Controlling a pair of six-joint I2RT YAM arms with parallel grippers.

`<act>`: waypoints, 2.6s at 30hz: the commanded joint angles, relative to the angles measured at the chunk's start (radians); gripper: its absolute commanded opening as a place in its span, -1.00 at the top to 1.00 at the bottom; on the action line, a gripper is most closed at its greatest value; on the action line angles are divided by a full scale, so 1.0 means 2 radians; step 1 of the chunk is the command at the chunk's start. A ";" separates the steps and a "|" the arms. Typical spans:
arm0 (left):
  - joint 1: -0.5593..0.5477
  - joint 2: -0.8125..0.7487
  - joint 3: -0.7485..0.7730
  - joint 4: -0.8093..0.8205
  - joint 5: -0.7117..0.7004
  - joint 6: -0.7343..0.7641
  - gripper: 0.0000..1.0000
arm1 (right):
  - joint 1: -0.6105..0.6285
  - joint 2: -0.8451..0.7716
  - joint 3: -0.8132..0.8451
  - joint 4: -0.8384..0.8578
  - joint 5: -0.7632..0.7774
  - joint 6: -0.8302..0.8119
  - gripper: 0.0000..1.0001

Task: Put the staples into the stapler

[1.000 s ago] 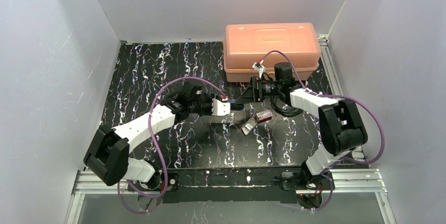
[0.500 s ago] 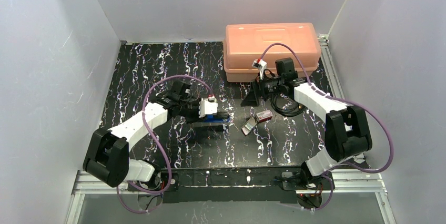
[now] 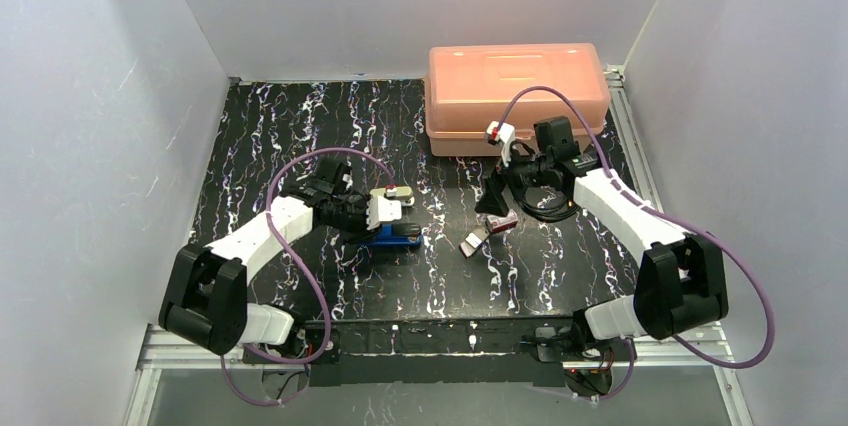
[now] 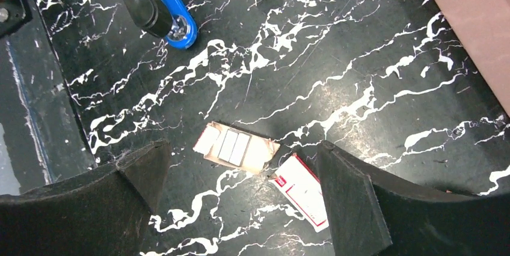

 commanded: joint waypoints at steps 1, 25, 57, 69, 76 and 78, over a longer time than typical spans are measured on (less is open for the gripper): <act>0.011 -0.022 -0.002 -0.014 0.030 0.017 1.00 | -0.001 -0.027 -0.018 -0.017 0.021 -0.036 -0.94; 0.040 -0.038 -0.047 -0.006 0.091 0.056 1.00 | -0.003 -0.068 -0.097 0.035 0.053 -0.045 -0.94; 0.029 -0.021 -0.057 0.030 0.035 0.027 -0.14 | -0.008 -0.056 -0.099 0.038 0.064 -0.049 -0.96; 0.039 -0.084 -0.042 0.091 -0.007 -0.098 -0.97 | -0.008 -0.047 -0.036 -0.004 0.151 -0.028 -0.97; 0.040 -0.116 -0.042 0.221 -0.132 -0.245 -0.97 | -0.008 -0.037 0.010 -0.037 0.224 -0.027 -0.97; 0.040 -0.111 -0.027 0.227 -0.170 -0.270 -0.97 | -0.008 -0.033 0.025 -0.045 0.245 -0.027 -0.97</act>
